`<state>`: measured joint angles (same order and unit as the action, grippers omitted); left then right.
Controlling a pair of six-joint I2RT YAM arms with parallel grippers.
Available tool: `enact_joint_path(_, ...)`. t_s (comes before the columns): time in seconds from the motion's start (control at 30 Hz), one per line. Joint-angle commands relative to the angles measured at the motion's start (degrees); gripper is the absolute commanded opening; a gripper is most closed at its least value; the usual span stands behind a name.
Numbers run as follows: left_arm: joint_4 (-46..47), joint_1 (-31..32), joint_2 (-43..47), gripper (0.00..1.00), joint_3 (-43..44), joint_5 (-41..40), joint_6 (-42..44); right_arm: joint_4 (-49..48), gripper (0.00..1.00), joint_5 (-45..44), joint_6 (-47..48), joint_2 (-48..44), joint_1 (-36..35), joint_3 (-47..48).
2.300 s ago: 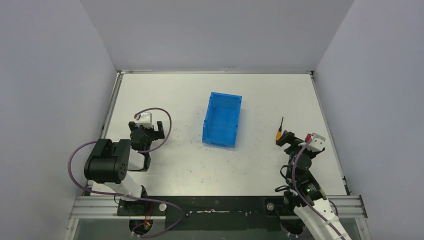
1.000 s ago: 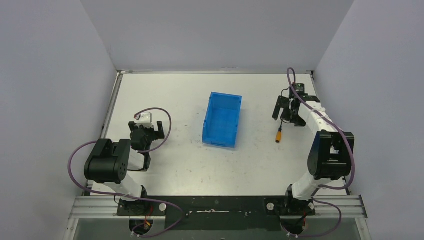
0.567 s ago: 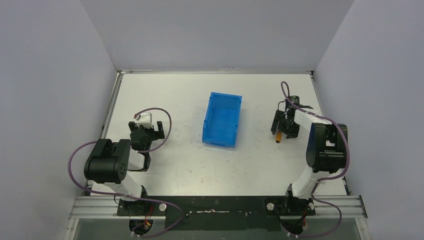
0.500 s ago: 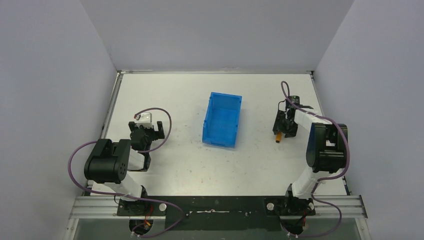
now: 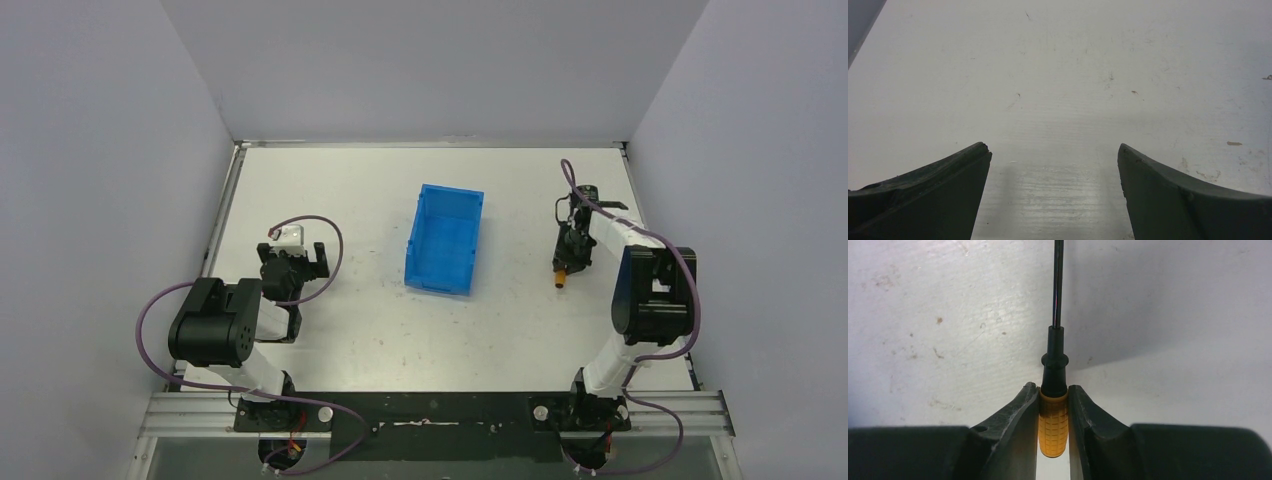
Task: Put the screwdriver in the bin
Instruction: Pick up the screwdriver from the center of the board.
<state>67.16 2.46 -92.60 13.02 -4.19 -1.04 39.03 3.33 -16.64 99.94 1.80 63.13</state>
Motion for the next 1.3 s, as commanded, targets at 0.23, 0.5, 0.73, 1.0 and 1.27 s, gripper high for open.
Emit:
enact_joint_path(0.23, 3.43, -0.17, 0.21, 0.97, 1.07, 0.40, -0.06, 22.51, 0.00, -2.78, 2.53, -5.83, -1.19, 17.46)
enact_joint_path(0.5, 3.44, -0.17, 0.19, 0.97, 1.05, 0.41, -0.08, 31.52, 0.00, -5.26, 1.80, -6.69, -1.45, 30.01)
enact_joint_path(0.73, 3.37, -0.17, 0.15, 0.97, 1.05, 0.43, -0.11, 37.32, 0.00, -6.48, 1.09, -5.66, -1.45, 40.91)
enact_joint_path(1.0, 3.37, -0.17, 0.22, 0.97, 1.05, 0.43, -0.10, 37.31, 0.00, -6.59, -0.10, -5.63, -3.70, 41.92)
enact_joint_path(1.27, 3.40, -0.17, 0.21, 0.97, 1.05, 0.43, -0.05, 33.70, 0.00, -5.55, -4.01, -4.34, -10.61, 43.16)
